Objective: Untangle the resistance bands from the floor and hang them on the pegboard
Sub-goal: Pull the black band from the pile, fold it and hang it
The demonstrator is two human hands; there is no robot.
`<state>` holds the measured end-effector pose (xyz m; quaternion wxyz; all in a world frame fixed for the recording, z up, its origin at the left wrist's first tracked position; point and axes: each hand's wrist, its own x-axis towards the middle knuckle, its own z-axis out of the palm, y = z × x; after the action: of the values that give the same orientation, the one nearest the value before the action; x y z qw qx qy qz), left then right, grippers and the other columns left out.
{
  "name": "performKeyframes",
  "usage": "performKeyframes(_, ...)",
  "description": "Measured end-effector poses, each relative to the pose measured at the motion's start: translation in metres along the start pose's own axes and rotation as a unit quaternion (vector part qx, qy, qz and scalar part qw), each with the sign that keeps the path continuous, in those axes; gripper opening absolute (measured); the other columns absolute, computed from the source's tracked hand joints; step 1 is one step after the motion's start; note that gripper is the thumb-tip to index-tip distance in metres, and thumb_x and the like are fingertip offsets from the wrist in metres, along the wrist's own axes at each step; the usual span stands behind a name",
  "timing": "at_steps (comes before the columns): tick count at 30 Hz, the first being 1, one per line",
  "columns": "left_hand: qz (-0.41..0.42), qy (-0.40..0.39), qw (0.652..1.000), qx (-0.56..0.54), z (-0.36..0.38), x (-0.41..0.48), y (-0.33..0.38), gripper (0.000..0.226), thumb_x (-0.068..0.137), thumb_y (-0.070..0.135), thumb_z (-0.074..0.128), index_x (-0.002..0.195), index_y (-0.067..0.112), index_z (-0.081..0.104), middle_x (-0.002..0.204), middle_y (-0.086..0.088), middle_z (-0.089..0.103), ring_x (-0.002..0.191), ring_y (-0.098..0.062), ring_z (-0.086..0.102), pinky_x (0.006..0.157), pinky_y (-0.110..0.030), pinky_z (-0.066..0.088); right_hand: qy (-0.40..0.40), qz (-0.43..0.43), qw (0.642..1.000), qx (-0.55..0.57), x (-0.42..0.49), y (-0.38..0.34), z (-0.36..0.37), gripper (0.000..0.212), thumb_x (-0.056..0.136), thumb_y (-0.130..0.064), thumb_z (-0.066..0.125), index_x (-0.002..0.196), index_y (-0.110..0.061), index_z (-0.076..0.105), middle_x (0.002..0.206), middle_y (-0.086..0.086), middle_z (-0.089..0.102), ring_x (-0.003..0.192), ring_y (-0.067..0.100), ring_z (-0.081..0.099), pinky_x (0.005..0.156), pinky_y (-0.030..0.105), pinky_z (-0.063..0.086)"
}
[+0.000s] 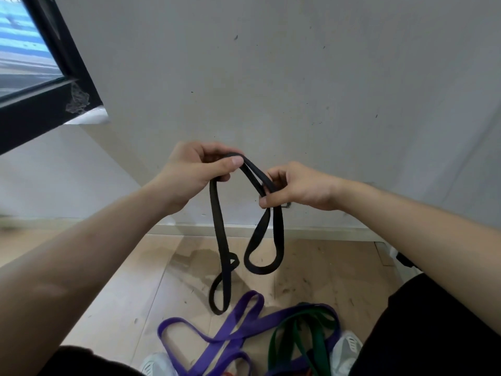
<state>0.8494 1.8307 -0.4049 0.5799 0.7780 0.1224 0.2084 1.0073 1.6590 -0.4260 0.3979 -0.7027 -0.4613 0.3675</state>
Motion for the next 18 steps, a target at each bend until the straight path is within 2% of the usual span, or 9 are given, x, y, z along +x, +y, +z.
performKeyframes(2,0.001,0.035,0.999,-0.028,-0.008,0.002,0.001,0.012,0.090,0.012,0.072,0.101,0.013,0.076,0.081,-0.003,0.070,0.072,-0.011,0.064,0.076,-0.023,0.056,-0.004,0.016,1.000,-0.012,0.000,0.005,-0.001,0.016,0.084,-0.002,0.077,0.086,-0.005,0.062,0.072,-0.002,0.062,0.068,0.007,0.062,0.065,0.014,0.047)
performKeyframes(3,-0.001,0.044,0.998,-0.041,-0.013,0.003,0.000,0.012,0.091,0.012,0.071,0.101,0.013,0.076,0.077,-0.001,0.069,0.070,-0.011,0.062,0.075,-0.023,0.056,0.000,0.022,1.000,-0.014,0.000,0.007,-0.003,0.016,0.084,-0.003,0.078,0.088,-0.005,0.063,0.074,0.000,0.065,0.072,0.010,0.065,0.070,0.020,0.051)
performKeyframes(5,-0.007,0.046,0.998,-0.042,-0.022,0.002,-0.003,0.012,0.092,0.011,0.069,0.102,0.013,0.076,0.073,0.002,0.069,0.067,-0.012,0.060,0.074,-0.023,0.055,0.011,0.026,1.000,-0.009,-0.001,0.007,-0.006,0.021,0.081,-0.011,0.082,0.091,-0.004,0.065,0.085,0.012,0.072,0.085,0.023,0.069,0.093,0.047,0.056)
performKeyframes(6,-0.010,0.039,0.999,-0.029,-0.025,0.001,-0.005,0.012,0.091,0.011,0.070,0.101,0.014,0.076,0.072,0.003,0.070,0.067,-0.012,0.060,0.073,-0.022,0.055,0.011,0.029,1.000,0.005,-0.002,0.007,-0.007,0.025,0.078,-0.015,0.084,0.091,-0.005,0.065,0.092,0.020,0.073,0.090,0.033,0.069,0.102,0.058,0.049)
performKeyframes(8,-0.026,0.009,1.000,-0.001,-0.031,-0.002,-0.010,0.015,0.088,0.012,0.074,0.102,0.016,0.076,0.074,0.004,0.071,0.070,-0.010,0.063,0.074,-0.022,0.055,0.008,0.032,0.998,0.045,-0.004,0.008,-0.009,0.026,0.074,-0.018,0.084,0.089,-0.009,0.065,0.099,0.028,0.070,0.096,0.040,0.068,0.108,0.066,0.040)
performKeyframes(10,-0.046,-0.027,0.998,0.019,-0.036,-0.004,-0.014,0.028,0.077,0.025,0.084,0.105,0.020,0.078,0.081,-0.004,0.071,0.077,-0.014,0.063,0.075,-0.023,0.055,0.004,0.031,0.997,0.071,-0.005,0.008,-0.012,0.023,0.075,-0.016,0.082,0.089,-0.011,0.064,0.097,0.026,0.067,0.096,0.037,0.068,0.109,0.065,0.040)
performKeyframes(12,-0.058,-0.056,0.996,0.043,-0.038,-0.006,-0.017,0.044,0.066,0.041,0.085,0.107,0.025,0.079,0.086,-0.009,0.070,0.078,-0.016,0.062,0.076,-0.024,0.055,0.004,0.018,0.996,0.092,-0.006,0.009,-0.017,0.020,0.078,-0.012,0.079,0.089,-0.010,0.062,0.090,0.021,0.067,0.090,0.032,0.068,0.103,0.058,0.047)
performKeyframes(15,-0.059,-0.077,0.994,0.049,-0.029,-0.008,-0.018,0.040,0.069,0.035,0.091,0.105,0.023,0.078,0.086,-0.005,0.072,0.078,-0.012,0.064,0.073,-0.025,0.053,0.009,-0.011,0.992,0.122,-0.008,0.004,-0.020,0.016,0.087,-0.003,0.073,0.090,-0.007,0.059,0.082,0.015,0.065,0.080,0.026,0.067,0.081,0.038,0.053)
performKeyframes(18,-0.045,-0.081,0.995,0.041,-0.012,-0.008,-0.013,0.041,0.070,0.032,0.083,0.106,0.016,0.077,0.086,-0.006,0.068,0.077,-0.011,0.063,0.072,-0.024,0.052,0.003,-0.030,0.991,0.134,-0.009,-0.004,-0.016,0.013,0.091,0.002,0.067,0.089,-0.008,0.058,0.082,0.014,0.065,0.081,0.028,0.066,0.076,0.031,0.054)
